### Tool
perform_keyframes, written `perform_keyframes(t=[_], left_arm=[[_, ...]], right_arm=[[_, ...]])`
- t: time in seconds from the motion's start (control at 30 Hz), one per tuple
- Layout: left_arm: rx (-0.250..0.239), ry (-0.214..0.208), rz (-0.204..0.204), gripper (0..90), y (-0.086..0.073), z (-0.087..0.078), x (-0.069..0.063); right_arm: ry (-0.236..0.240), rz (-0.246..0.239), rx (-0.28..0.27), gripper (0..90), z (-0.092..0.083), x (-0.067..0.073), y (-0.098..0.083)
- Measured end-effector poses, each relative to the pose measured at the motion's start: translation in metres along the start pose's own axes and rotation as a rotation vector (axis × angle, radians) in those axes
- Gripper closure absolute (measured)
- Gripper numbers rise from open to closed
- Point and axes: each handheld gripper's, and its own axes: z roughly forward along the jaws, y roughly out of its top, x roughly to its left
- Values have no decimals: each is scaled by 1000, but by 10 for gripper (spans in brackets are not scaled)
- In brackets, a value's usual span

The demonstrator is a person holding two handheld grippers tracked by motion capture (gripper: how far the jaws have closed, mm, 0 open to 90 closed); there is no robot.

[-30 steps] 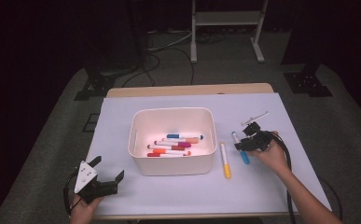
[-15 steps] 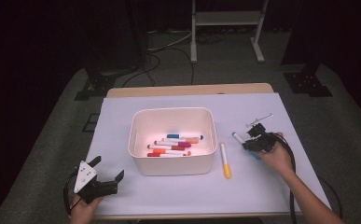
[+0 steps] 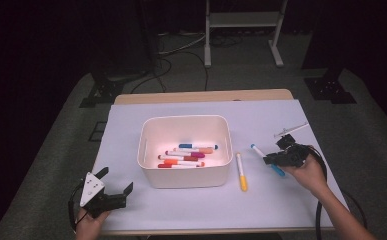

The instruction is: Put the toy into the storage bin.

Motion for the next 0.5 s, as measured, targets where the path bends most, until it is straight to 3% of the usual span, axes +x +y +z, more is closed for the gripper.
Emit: perform_keyframes(t=[0.27, 0.5], left_arm=[[1, 0, 0, 0, 0, 0, 0], [-5, 0, -1, 0, 0, 0, 0]], right_arm=[[80, -38, -66, 760, -37, 17, 11], [123, -116, -103, 760, -61, 43, 29]])
